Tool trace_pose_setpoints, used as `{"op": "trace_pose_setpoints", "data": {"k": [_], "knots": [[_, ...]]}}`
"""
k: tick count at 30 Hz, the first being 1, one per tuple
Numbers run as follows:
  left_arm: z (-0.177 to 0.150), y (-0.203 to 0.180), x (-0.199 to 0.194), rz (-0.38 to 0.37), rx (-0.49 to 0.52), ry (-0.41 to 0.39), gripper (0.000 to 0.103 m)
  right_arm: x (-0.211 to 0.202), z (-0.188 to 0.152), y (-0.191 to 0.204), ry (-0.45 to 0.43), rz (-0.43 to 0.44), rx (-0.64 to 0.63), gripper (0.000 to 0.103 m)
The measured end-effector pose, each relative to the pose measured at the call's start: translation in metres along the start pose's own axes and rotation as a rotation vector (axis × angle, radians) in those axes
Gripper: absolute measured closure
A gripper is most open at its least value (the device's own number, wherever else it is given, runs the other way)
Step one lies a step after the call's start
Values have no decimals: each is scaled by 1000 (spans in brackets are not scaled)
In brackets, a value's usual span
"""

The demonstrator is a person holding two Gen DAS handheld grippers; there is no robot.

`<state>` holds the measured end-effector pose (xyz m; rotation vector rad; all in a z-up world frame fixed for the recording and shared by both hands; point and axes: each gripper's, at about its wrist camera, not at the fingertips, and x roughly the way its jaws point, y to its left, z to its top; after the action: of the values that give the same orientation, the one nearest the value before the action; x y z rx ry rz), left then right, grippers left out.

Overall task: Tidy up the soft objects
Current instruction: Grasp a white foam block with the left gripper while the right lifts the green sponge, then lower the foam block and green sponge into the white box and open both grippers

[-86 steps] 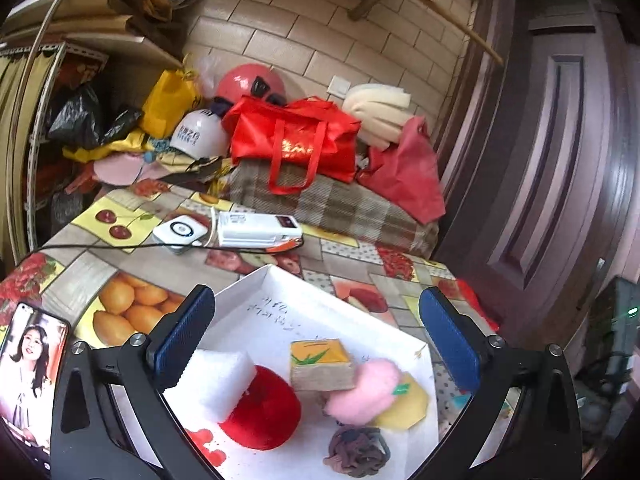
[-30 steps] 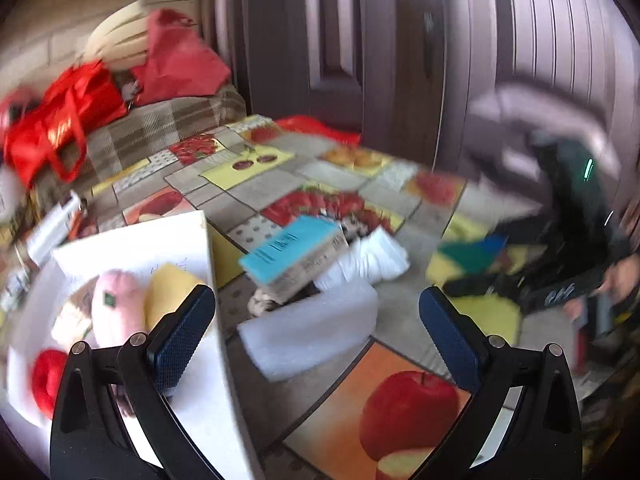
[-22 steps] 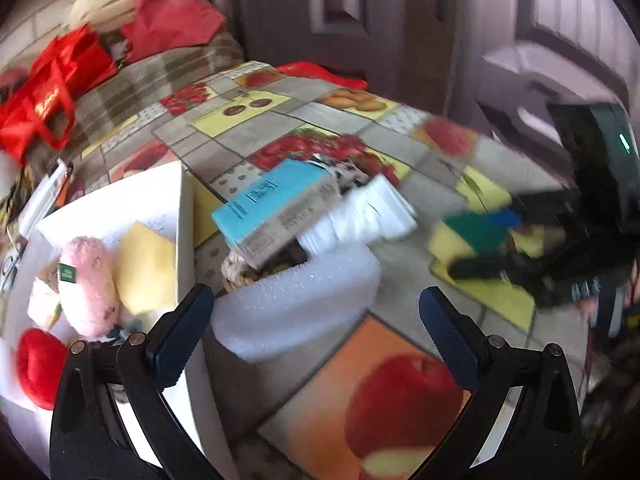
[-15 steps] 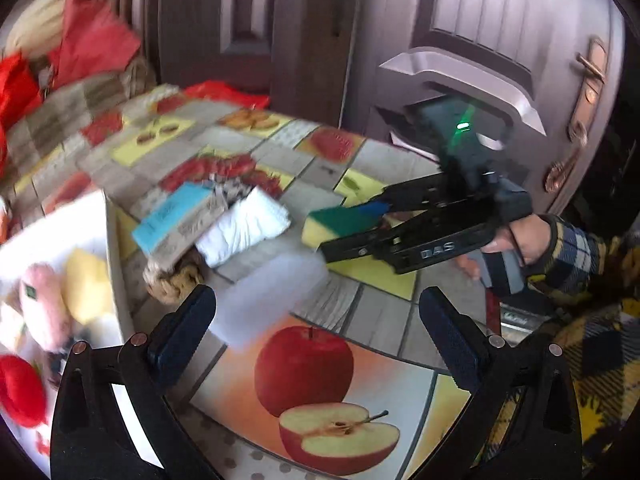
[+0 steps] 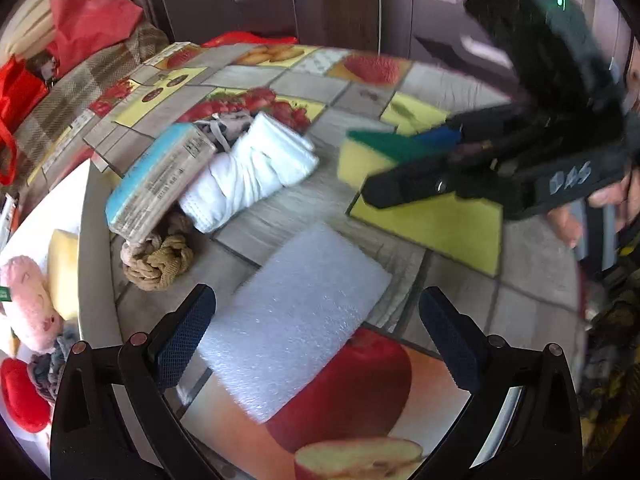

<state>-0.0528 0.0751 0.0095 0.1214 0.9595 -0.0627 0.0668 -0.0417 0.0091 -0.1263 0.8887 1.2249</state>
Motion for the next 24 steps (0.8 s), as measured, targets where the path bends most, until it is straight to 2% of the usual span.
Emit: {"op": "trace_pose_setpoints", "data": {"k": [2, 4, 5, 9, 11, 15, 19, 24], "knots": [[-2, -7, 0, 36, 35, 2, 4, -1, 0, -2, -2, 10, 9, 45], [-4, -7, -3, 20, 32, -6, 19, -1, 0, -3, -4, 19, 18, 45], [-4, -5, -5, 39, 25, -14, 25, -1, 0, -3, -6, 23, 22, 45], [-4, 3, -13, 33, -20, -57, 31, -4, 0, -4, -17, 19, 33, 45], [-4, 2, -20, 39, -29, -97, 31, -12, 2, -5, -56, 19, 47, 45], [2, 12, -48, 29, -88, -253, 31, -38, 11, 4, -171, 12, 28, 45], [-1, 34, -79, 24, -196, -415, 31, -65, 25, 23, -297, -7, -32, 45], [-10, 65, -112, 134, -299, -545, 31, -90, 50, 42, -435, -19, -72, 45]]}}
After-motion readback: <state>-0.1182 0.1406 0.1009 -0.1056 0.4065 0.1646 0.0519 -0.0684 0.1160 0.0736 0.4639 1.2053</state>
